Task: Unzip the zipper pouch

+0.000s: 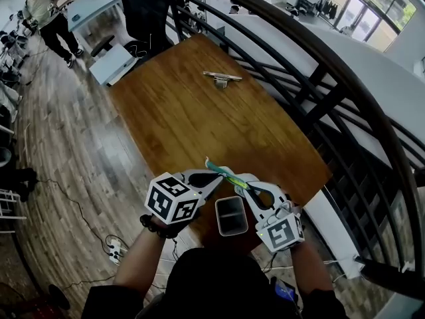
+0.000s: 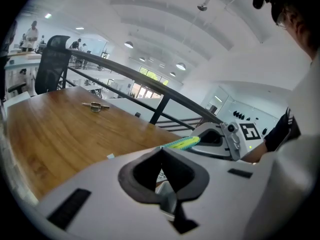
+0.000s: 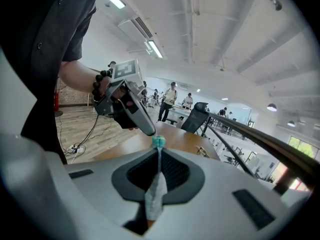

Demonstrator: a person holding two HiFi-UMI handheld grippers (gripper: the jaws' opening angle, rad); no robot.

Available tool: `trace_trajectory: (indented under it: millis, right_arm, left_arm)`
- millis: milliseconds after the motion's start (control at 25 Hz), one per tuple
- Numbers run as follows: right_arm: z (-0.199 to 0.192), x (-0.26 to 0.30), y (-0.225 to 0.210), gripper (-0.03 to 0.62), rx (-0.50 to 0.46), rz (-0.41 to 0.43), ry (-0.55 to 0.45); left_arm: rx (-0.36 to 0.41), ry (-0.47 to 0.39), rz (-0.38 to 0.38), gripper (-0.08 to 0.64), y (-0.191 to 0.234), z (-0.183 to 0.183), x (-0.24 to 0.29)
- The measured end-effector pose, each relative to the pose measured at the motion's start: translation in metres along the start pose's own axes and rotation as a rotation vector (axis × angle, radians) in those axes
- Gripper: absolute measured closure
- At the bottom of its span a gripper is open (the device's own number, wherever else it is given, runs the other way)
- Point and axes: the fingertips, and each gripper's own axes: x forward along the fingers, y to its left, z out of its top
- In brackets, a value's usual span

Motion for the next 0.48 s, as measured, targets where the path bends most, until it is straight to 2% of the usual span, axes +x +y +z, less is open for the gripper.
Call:
trace_trajectory:
  millis: [160, 480]
  right_arm:
    - [-0.0049, -0.0024, -0.0015, 0.589, 0.017, -0.009, 0.0]
    - [-0.002, -0.0042, -0.0055, 0.589, -0.001, -0.033, -0.006]
  left_arm:
    - [0.003, 0.015, 0.064, 0.546, 0.0096, -0.0048, -0.0002]
    - [-0.005, -0.002, 0.058, 0.546, 0.009, -0.0007, -0.0027]
